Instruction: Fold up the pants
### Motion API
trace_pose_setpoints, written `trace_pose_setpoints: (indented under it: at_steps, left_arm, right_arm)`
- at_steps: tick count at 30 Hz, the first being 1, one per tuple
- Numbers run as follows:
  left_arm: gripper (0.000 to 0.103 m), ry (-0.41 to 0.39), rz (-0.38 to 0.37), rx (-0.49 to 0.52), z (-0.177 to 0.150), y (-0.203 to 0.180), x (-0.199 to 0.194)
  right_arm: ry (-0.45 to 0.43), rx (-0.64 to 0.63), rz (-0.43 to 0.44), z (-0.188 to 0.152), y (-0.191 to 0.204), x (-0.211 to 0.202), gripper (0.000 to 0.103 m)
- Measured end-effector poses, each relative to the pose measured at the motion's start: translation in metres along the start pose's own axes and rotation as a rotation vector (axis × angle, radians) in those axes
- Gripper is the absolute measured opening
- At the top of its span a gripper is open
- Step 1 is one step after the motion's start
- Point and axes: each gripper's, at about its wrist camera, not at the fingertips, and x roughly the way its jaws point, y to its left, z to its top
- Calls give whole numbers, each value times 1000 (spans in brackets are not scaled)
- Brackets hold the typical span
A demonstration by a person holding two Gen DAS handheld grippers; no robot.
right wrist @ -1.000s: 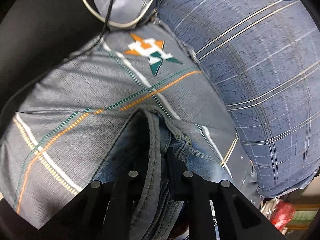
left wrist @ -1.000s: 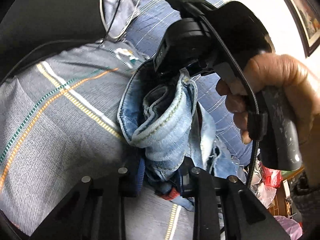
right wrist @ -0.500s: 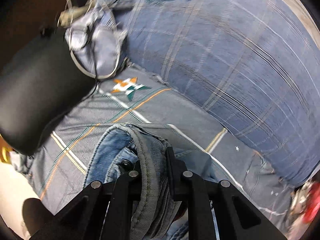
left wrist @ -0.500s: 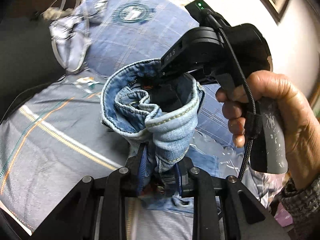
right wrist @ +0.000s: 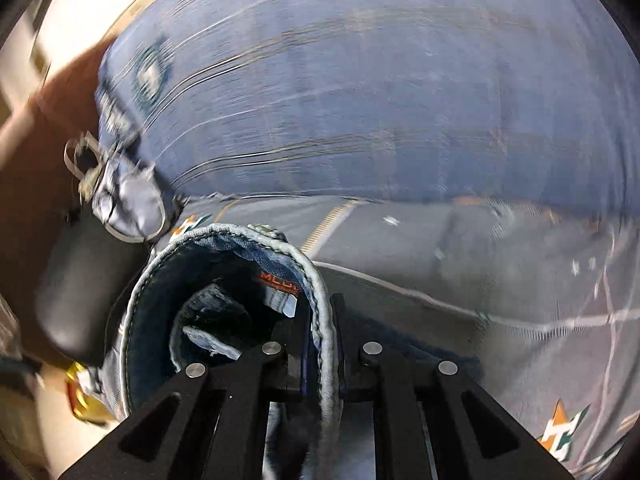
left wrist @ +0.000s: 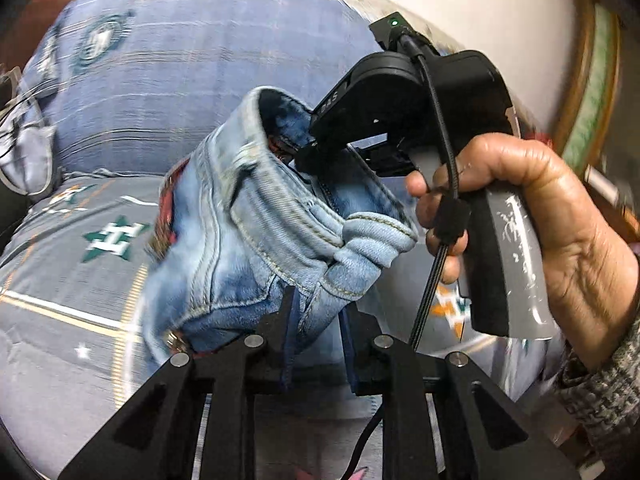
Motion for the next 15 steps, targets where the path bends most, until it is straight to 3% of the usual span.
trace_pose_setpoints:
  at_steps: [5,10,11,13,14,15]
  left_arm:
    - [18,74,27,102,-18,-37,33]
    - [18,95,93,239,-34,-66,56]
    - [18,95,116,277,-37,-72,58]
    - [27,103,148,369,-44,-78,58]
    - [31,114,141,401,-49,-81,55]
    - [49,125,117,421,-51,-81,50]
  right_arm:
    - [-7,151,23,-25,-78,7,10]
    - [-10,257,46,-45,-126,16,12]
    - [-11,270,45,-48,-133,18,15]
    - [-25,285,21,-54,-141,17,36]
    - [-34,298,8,-57,-146,14,51]
    - [-42,313,7,-60,-149,10,57]
